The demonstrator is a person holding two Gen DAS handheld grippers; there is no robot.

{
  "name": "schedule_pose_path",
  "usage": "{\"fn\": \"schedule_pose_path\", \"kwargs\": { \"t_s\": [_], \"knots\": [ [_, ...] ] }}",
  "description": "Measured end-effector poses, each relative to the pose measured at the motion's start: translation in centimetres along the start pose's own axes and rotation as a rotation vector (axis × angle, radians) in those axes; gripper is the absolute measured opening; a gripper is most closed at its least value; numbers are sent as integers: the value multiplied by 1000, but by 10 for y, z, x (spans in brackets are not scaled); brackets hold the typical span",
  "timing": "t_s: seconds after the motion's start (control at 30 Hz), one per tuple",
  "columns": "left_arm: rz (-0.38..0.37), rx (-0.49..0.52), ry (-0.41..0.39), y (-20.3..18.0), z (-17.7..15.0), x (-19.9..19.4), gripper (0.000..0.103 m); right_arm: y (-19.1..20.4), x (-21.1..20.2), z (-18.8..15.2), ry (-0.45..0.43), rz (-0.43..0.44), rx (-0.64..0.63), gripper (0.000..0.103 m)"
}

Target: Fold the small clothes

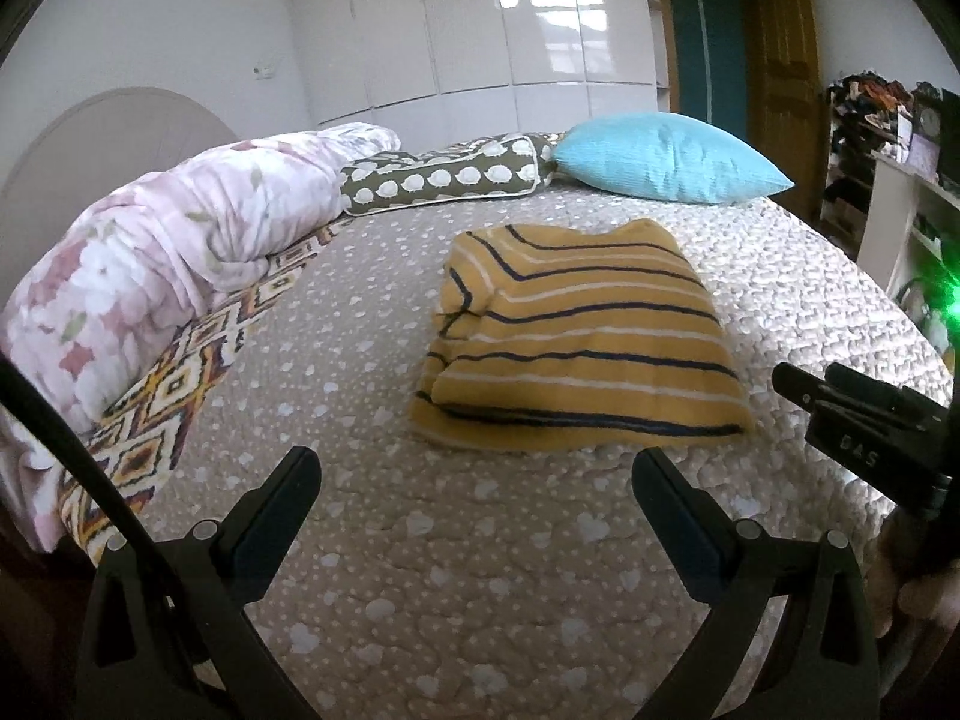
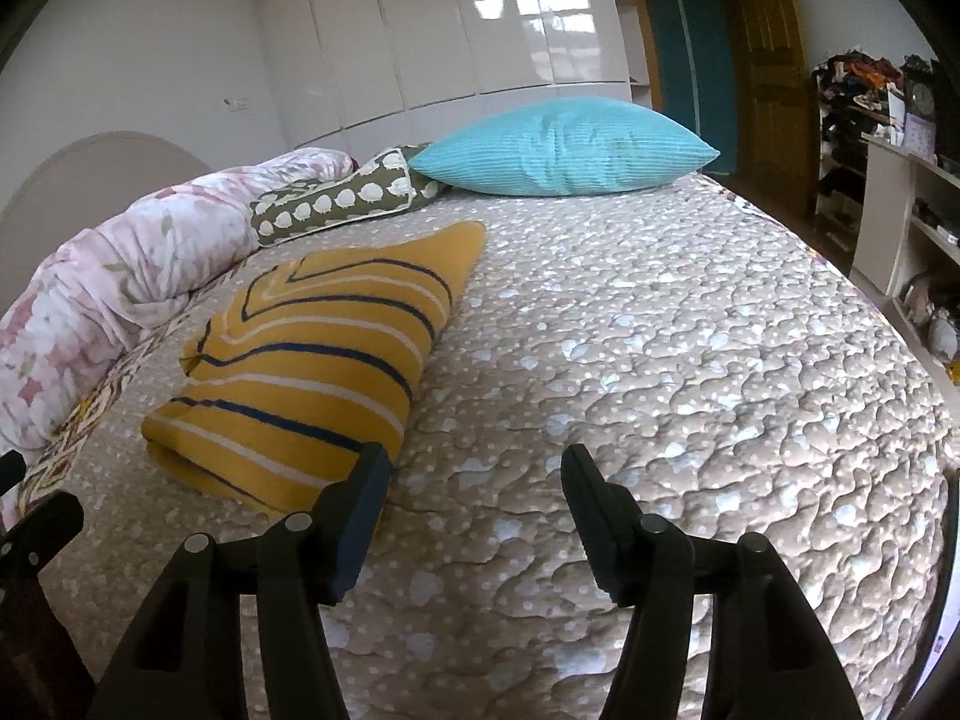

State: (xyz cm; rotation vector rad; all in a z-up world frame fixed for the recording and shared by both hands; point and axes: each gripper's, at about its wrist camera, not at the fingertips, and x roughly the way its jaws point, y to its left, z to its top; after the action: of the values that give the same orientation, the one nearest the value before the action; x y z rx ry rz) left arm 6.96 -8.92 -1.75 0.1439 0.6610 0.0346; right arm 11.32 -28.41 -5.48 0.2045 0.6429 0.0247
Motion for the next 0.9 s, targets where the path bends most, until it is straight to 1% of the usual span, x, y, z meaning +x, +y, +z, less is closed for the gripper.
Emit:
{"fn": "schedule_pose_path", "kwargs": {
  "t_s": [0.07,0.2,0.37,0.47,0.53,0.63,0.9],
  "knots": [
    [0,3,4,-1,-1,0,103,1,2,-1,6,-19,-8,65],
    [13,15,13,-3,-3,2,103,2,2,-2,9,-28,-18,66],
    [8,22,39,-5,-6,7,103,5,2,-2,3,-42,-47,68],
    [32,40,57,-9,-9,11,103,7,3,-2,5,-50,-60,68],
    [34,48,71,-11,-10,14,103,6,4,-2,7,-55,-58,68],
    [56,66,92,-12,-13,18,103,3,5,-2,12,-63,-45,68],
    [74,61,133,-9,-18,26,103,0,11,-4,32,-72,-28,68]
  ]
}}
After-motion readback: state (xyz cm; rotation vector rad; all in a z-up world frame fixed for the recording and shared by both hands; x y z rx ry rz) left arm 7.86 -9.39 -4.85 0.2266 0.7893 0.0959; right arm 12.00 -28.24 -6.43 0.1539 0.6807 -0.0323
